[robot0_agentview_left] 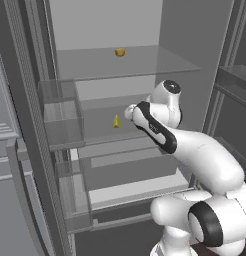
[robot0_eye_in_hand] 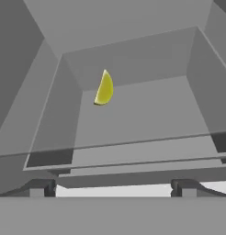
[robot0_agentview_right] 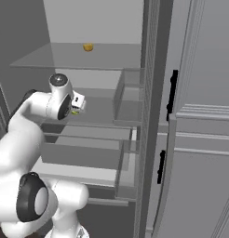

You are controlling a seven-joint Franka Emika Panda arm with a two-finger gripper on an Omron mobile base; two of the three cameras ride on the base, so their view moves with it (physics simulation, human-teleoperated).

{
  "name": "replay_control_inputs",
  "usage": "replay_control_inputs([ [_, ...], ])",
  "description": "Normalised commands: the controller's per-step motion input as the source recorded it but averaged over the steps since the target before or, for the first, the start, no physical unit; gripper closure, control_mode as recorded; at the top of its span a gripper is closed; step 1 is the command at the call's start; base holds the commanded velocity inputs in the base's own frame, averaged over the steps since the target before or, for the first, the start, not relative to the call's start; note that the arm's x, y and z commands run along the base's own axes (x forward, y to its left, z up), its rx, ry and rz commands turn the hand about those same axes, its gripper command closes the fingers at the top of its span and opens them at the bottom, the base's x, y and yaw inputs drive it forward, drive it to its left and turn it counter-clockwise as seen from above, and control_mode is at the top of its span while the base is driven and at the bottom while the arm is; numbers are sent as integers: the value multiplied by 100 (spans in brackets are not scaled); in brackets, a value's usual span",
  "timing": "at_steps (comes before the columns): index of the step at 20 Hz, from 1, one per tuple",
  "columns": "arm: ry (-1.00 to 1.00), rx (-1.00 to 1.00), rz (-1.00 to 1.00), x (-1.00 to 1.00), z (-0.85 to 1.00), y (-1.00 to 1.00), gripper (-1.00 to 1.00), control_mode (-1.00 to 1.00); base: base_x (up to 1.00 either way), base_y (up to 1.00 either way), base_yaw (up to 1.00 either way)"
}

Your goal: Grab a lemon wedge from the fridge and one ice cube from the ice bowl, and put them in the glass of lemonade.

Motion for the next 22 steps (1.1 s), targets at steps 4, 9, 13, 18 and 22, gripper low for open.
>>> replay_control_inputs([
  [4,-12,-1,0,33,-40,13,-100,-100,0,0,0],
  [9,-5,-1,0,57,-32,39,-100,-100,0,0,0],
  [13,7,-11,0,51,0,15,-100,-100,0,0,0],
  [18,8,-10,0,18,-6,0,-100,-100,0,0,0],
  [22,0,-1,1,4,-5,0,-100,-100,0,0,0],
])
